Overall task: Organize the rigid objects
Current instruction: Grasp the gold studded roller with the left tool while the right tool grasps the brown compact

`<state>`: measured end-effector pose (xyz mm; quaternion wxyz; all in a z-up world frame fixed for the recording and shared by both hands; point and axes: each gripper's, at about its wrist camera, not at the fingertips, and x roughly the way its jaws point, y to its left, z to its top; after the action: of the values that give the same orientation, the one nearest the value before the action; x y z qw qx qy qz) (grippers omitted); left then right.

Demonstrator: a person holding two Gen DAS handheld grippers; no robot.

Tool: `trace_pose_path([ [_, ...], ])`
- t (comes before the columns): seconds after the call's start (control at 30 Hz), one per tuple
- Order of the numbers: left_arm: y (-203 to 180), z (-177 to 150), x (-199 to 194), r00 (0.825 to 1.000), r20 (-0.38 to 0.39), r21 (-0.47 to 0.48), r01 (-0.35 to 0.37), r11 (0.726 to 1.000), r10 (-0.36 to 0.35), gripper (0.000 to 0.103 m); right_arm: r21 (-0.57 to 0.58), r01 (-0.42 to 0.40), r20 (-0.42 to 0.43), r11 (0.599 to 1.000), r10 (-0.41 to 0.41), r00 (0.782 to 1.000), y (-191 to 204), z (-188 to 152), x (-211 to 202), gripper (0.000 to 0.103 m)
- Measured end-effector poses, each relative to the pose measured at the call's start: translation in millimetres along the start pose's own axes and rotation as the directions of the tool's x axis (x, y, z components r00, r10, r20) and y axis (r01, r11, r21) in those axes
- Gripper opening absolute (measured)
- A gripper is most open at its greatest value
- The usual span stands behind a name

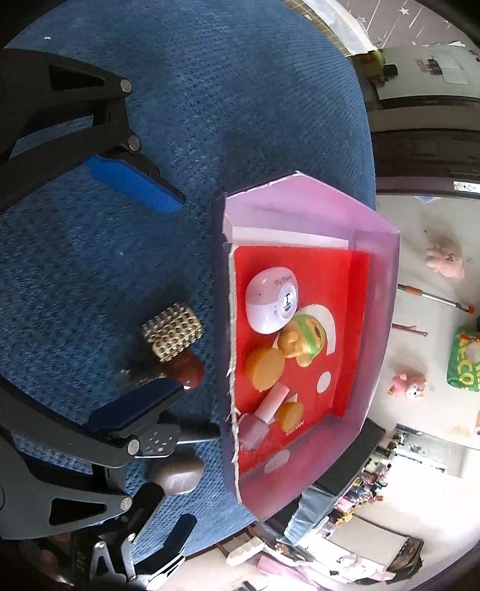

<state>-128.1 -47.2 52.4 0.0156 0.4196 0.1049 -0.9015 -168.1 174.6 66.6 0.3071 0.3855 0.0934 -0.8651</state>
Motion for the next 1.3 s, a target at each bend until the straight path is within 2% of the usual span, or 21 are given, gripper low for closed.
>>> trace_pose_path([
  [0.13,0.2,3.6,6.8,0.999,-0.021,0.017,-0.031,0.999,0.031,0.092,-0.009,0.000,-0.007,1.000,0.000,1.000,2.7,4.2,5.2,0.103],
  [0.3,3.0,3.3,9.9,0.999,-0.029,0.026,-0.024,0.999,0.025,0.093,-0.010,0.006,-0.026,1.000,-0.006,1.000,3.0,5.1,12.6,0.103],
  [0.47,2.5,0.0,4.1,0.996,-0.002,0.079,-0.093,0.993,0.093,0.094,-0.008,0.013,-0.052,1.000,-0.013,0.999,3.0,4.4,18.6,0.103],
  [0.8,2.8,0.9,18.2,0.995,-0.028,0.083,-0.089,0.993,0.092,0.089,-0.022,0.026,-0.098,0.999,-0.028,0.995,6.1,4.1,28.7,0.096],
  [0.87,1.3,0.4,17.5,0.996,-0.025,0.090,-0.083,0.992,0.086,0.081,-0.025,0.032,-0.100,0.999,-0.034,0.994,6.5,3.6,30.2,0.095],
  [0.9,-0.2,0.6,17.1,0.996,-0.021,0.093,-0.080,0.992,0.082,0.078,-0.027,0.034,-0.098,0.999,-0.036,0.995,6.8,3.5,30.2,0.091],
  [0.97,-2.9,1.0,16.4,0.998,-0.016,0.101,-0.064,0.993,0.066,0.058,-0.036,0.037,-0.091,0.999,-0.040,0.995,8.6,2.8,30.4,0.085],
  [1.0,-4.2,1.2,16.0,0.998,-0.013,0.108,-0.058,0.993,0.059,0.050,-0.043,0.032,-0.086,0.999,-0.035,0.996,9.8,2.2,29.7,0.077],
  [1.03,-6.0,1.1,14.8,0.999,-0.009,0.119,-0.044,0.992,0.045,0.036,-0.051,0.026,-0.080,0.998,-0.030,0.996,11.1,2.0,27.9,0.063],
  [1.17,-8.8,-0.2,8.8,1.000,-0.003,0.137,-0.019,0.990,0.020,0.036,-0.076,0.019,-0.059,0.997,-0.023,0.998,15.7,0.7,23.1,0.063],
  [1.3,-9.6,1.2,-8.4,0.999,0.036,0.143,-0.016,0.990,0.011,0.036,-0.077,0.001,-0.005,0.997,-0.001,1.000,17.1,5.9,5.2,0.063],
])
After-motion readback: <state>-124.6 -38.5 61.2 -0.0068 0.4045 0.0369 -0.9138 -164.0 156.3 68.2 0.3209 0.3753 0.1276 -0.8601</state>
